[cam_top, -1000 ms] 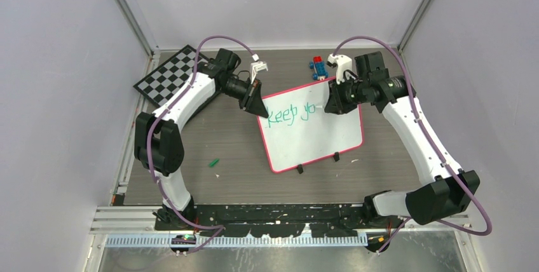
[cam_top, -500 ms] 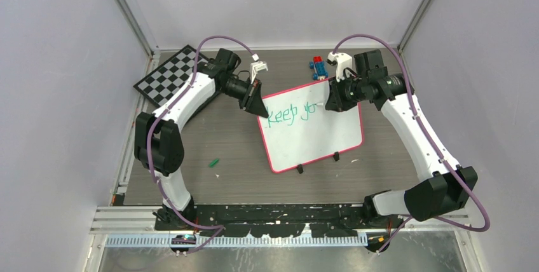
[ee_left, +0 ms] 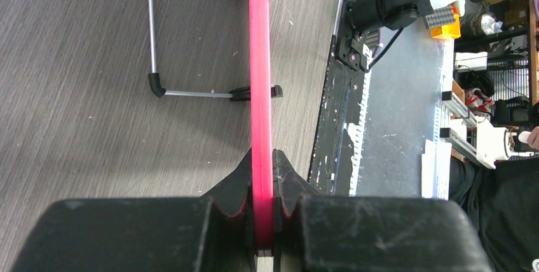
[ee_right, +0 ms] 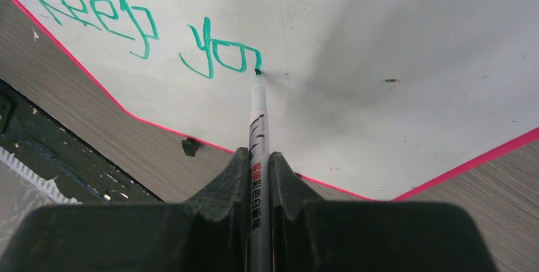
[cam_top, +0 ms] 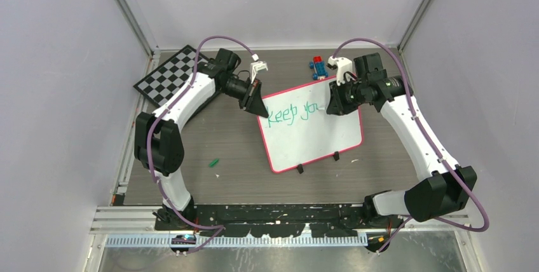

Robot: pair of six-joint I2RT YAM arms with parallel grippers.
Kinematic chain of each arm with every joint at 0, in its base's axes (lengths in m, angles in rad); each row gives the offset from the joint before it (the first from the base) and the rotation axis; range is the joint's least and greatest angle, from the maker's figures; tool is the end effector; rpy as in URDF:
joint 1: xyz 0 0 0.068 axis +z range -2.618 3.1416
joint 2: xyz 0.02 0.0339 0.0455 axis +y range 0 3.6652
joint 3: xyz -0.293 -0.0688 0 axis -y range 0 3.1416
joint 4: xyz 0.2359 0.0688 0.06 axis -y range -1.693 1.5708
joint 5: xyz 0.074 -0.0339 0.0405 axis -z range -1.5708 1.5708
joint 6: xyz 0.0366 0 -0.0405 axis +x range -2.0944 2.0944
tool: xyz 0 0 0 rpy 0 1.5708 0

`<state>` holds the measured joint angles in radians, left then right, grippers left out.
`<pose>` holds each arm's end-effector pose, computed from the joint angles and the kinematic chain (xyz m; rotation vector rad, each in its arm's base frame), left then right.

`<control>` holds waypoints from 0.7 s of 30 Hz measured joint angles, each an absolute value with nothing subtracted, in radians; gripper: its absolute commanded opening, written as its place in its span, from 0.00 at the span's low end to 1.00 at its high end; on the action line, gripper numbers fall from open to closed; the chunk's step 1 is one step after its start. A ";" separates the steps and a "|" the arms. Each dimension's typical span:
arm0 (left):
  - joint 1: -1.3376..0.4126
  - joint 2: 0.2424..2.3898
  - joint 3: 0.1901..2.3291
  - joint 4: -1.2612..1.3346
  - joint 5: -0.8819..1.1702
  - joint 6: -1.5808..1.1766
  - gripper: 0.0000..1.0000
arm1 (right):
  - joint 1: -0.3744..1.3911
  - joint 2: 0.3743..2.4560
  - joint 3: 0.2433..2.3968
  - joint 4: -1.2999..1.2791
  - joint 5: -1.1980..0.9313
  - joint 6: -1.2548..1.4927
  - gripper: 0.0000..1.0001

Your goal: Write a sentence on the whiteboard

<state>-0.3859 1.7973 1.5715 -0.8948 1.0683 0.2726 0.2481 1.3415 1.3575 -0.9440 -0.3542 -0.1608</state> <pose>0.3298 -0.1686 0.3222 1.0800 2.1589 -1.4437 0.2424 0.0745 0.3759 -0.6469 2.3935 0.4785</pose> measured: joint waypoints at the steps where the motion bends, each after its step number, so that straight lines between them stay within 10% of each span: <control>1: -0.386 1.797 1.571 -0.895 1.068 0.272 0.00 | 0.248 1.341 1.357 -0.944 -0.354 -0.163 0.00; 21: -0.386 1.795 1.565 -0.886 1.070 0.272 0.00 | 0.210 1.370 1.451 -0.969 -0.349 -0.201 0.00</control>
